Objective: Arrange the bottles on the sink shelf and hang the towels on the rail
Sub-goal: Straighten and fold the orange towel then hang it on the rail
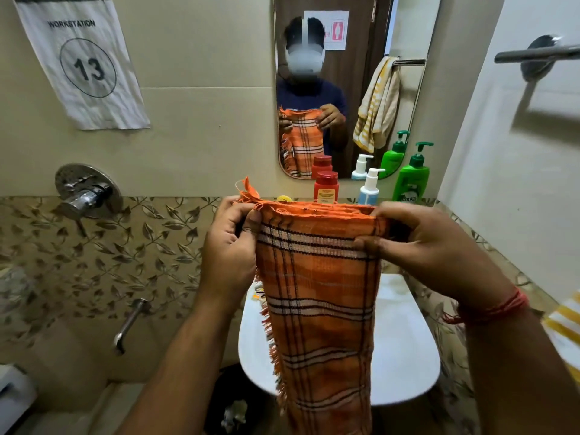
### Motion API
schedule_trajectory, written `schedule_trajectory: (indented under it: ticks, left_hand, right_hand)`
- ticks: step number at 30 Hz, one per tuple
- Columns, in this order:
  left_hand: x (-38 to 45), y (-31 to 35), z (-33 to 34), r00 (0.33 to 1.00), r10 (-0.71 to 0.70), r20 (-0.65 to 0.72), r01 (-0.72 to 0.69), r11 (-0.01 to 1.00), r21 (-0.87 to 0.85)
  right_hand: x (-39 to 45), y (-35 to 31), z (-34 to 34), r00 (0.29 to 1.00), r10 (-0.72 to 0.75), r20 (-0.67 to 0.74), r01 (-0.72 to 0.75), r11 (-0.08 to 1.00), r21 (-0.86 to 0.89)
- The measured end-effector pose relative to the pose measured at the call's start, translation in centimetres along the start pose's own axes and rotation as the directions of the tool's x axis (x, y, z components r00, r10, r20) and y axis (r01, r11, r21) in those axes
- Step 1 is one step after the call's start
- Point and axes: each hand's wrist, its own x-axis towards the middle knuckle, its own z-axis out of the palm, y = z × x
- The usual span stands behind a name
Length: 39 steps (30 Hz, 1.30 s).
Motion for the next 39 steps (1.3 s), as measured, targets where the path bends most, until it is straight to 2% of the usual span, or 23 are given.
schedule_trajectory:
  ticks: [4, 9, 16, 17, 19, 21, 22, 24, 25, 27, 29, 31, 32, 33, 35, 36, 39]
  left_hand:
    - [0.7, 0.2, 0.5, 1.000, -0.023, 0.003, 0.023, 0.999, -0.028]
    - [1.9, 1.6, 1.4, 1.000, -0.024, -0.008, 0.023, 0.997, -0.076]
    - [3.7, 4.0, 2.4, 0.996, 0.085, -0.013, -0.086, 0.989, -0.119]
    - [4.0, 4.1, 2.5, 0.995, 0.093, -0.026, -0.095, 0.988, -0.118]
    - [4.7, 4.2, 2.8, 0.995, 0.072, -0.071, -0.082, 0.988, -0.135]
    - [5.0, 4.2, 3.4, 0.995, 0.028, -0.096, -0.043, 0.987, -0.153]
    - [5.2, 4.3, 3.8, 0.995, 0.022, -0.100, -0.037, 0.989, -0.145]
    - [5.4, 4.4, 4.0, 0.993, 0.049, -0.105, -0.062, 0.990, -0.124]
    - [5.5, 4.3, 3.8, 0.994, 0.058, -0.089, -0.073, 0.983, -0.169]
    - [5.6, 3.5, 2.7, 0.998, 0.031, 0.060, -0.008, 0.937, -0.348]
    - [5.1, 1.4, 1.3, 0.940, -0.020, 0.340, 0.181, 0.875, -0.448]
    - [3.5, -0.9, 0.6, 0.806, -0.094, 0.584, 0.310, 0.908, -0.281]
    - [2.7, -1.7, 0.6, 0.756, -0.138, 0.640, 0.328, 0.926, -0.187]
    - [2.2, -2.3, 0.9, 0.742, -0.168, 0.649, 0.333, 0.932, -0.139]
    - [1.9, -2.5, 1.9, 0.804, -0.199, 0.560, 0.356, 0.916, -0.186]
    - [1.9, -2.0, 2.6, 0.848, -0.201, 0.490, 0.357, 0.901, -0.248]
    - [2.9, -0.3, 4.3, 0.928, -0.202, 0.313, 0.319, 0.865, -0.387]
  right_hand:
    - [0.4, 0.8, -0.5, 0.996, 0.046, -0.074, -0.036, 0.990, 0.137]
    - [0.8, 0.7, -1.3, 0.989, 0.048, -0.137, -0.002, 0.947, 0.320]
    - [2.1, 1.6, -0.7, 0.915, 0.002, -0.403, 0.237, 0.805, 0.544]
    - [2.3, 1.8, -0.6, 0.914, 0.012, -0.405, 0.265, 0.737, 0.621]
    - [2.5, 2.3, -0.1, 0.963, 0.034, -0.266, 0.200, 0.565, 0.800]
    - [2.4, 2.9, 1.6, 0.995, 0.058, -0.075, 0.029, 0.564, 0.825]
    - [2.5, 3.3, 2.6, 0.994, 0.095, -0.061, -0.006, 0.588, 0.809]
    - [2.7, 3.1, 4.0, 0.967, 0.193, -0.168, 0.024, 0.586, 0.810]
    - [2.9, 2.8, 4.1, 0.950, 0.223, -0.220, 0.055, 0.573, 0.818]
    - [3.4, 2.0, 3.6, 0.931, 0.244, -0.270, 0.091, 0.563, 0.821]
    - [4.0, 1.4, 2.9, 0.927, 0.270, -0.262, 0.068, 0.566, 0.821]
    - [4.7, 1.2, 2.3, 0.928, 0.301, -0.221, 0.014, 0.563, 0.826]
    - [5.2, 1.3, 2.0, 0.921, 0.328, -0.209, -0.008, 0.553, 0.833]
    - [5.8, 1.4, 1.7, 0.909, 0.363, -0.203, -0.027, 0.538, 0.843]
    - [6.4, 2.1, 1.0, 0.902, 0.392, -0.181, -0.036, 0.485, 0.874]
    - [6.4, 2.7, 0.8, 0.924, 0.350, -0.151, -0.019, 0.439, 0.898]
    - [4.9, 4.9, 1.3, 0.996, 0.091, 0.012, -0.035, 0.251, 0.967]
